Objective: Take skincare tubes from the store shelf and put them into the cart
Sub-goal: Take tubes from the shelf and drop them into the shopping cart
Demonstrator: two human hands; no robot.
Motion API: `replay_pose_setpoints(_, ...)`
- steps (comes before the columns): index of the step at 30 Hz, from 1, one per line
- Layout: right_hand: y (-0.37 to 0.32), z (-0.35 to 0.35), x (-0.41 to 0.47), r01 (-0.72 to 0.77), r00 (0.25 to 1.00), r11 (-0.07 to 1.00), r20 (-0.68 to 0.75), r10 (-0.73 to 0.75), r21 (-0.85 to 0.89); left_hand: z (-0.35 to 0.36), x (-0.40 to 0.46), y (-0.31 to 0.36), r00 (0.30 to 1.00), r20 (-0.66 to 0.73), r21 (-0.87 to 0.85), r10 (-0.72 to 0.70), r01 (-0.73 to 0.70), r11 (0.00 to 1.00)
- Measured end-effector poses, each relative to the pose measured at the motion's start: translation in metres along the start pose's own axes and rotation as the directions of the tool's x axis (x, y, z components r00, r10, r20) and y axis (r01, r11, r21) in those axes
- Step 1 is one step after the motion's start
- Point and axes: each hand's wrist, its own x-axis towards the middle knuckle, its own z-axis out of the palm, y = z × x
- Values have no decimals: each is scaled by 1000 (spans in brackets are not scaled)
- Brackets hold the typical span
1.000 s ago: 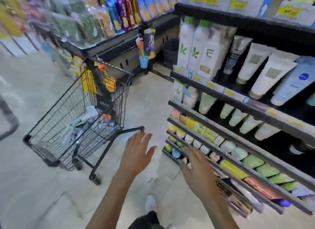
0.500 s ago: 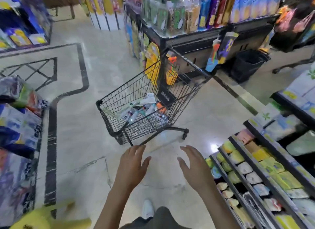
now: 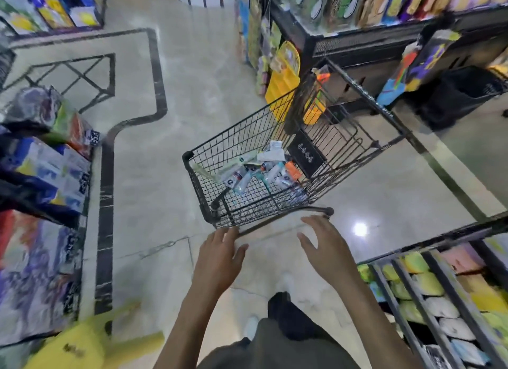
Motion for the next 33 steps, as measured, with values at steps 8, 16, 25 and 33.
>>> replay_pose_setpoints(8,26,-15,86,-73,996,997,59,72,23,3,140,18,996,90,12,-24,23,1000)
replay_pose_setpoints(16,30,-41,219,-33,980,999,194,38,-33,10,254,28,985,153,-8,-80,82,997)
replay_pose_setpoints(25,18,1,400,52,911,982,412,28,-180,63,352,-3,858,329,-386,-395,504,773)
replay_pose_setpoints(33,60,89,532,190,798,902,596,89,-388,158,451,-58,430,694,-578,-578,811,-90)
